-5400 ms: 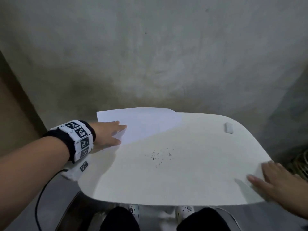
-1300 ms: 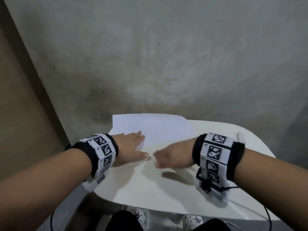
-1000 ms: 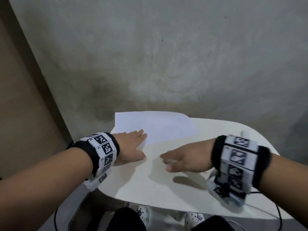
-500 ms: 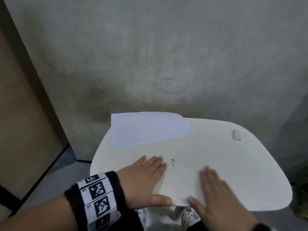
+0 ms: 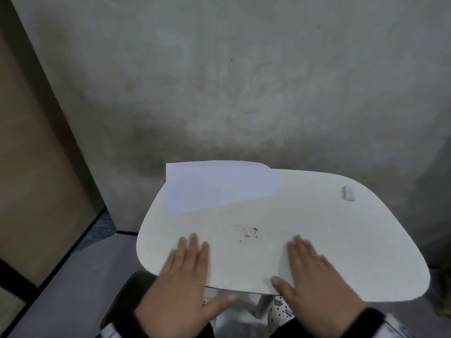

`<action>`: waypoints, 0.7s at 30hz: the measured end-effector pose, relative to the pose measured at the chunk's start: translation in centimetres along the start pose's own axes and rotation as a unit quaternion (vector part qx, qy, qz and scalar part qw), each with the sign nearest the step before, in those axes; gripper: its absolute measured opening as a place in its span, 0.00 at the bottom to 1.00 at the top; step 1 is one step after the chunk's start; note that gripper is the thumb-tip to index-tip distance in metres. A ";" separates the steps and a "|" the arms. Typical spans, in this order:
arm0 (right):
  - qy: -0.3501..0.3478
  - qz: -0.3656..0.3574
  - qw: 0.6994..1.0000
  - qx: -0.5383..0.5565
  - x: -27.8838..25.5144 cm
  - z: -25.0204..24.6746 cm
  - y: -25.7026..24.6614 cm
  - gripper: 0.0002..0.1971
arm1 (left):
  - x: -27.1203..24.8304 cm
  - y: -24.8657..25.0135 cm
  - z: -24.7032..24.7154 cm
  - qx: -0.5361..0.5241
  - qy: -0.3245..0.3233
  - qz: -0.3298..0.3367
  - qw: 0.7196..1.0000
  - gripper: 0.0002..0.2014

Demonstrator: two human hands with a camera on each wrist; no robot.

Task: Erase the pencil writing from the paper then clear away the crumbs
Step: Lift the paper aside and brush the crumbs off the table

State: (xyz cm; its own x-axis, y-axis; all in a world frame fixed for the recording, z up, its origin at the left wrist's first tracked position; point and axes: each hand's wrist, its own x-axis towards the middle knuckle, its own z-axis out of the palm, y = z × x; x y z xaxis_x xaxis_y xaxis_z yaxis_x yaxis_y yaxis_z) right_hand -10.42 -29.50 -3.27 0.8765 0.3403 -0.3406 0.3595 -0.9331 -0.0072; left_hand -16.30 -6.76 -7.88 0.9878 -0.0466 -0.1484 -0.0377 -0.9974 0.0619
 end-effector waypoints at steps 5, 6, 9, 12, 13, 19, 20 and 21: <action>0.068 -0.150 0.986 0.036 2.3 -3.5 -1.5 0.31 | 2.1 3.3 -4.5 -0.106 -0.006 0.099 0.989 0.55; 0.073 -0.150 0.986 0.009 1.6 -4.2 -0.6 0.32 | 1.9 2.1 -5.0 -0.098 0.017 0.091 0.991 0.56; 0.067 -0.178 0.978 -0.090 -1.5 -3.4 0.3 0.43 | -0.3 -1.7 -5.4 -0.095 0.031 0.041 0.994 0.60; 0.075 -0.163 0.980 -0.087 -1.3 0.0 -1.2 0.44 | -1.3 -2.5 -5.1 -0.088 -0.009 0.022 0.996 0.63; 0.062 -0.174 0.979 -0.086 -0.8 0.2 -2.1 0.45 | -1.2 -2.0 -4.9 -0.094 -0.017 0.032 0.995 0.63; -0.041 -0.129 0.988 -0.068 2.8 -4.7 -2.2 0.38 | -0.8 -2.3 -3.8 -0.100 -0.032 0.015 0.994 0.63; -0.052 -0.115 0.990 -0.056 2.7 -5.1 -1.1 0.37 | -1.0 -3.2 -3.5 -0.086 -0.037 -0.017 0.995 0.66; -0.071 -0.096 0.991 -0.053 2.6 -5.5 0.2 0.37 | -1.2 -4.1 -3.2 -0.071 -0.047 -0.050 0.995 0.69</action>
State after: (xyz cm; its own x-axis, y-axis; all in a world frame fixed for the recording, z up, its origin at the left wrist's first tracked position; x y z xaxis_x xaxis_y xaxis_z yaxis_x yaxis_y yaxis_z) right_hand -6.33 -28.17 1.04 0.7379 0.4833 -0.4711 0.5528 -0.8332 0.0110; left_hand -16.87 -2.47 -4.82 0.9669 0.0400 -0.2520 0.0876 -0.9796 0.1808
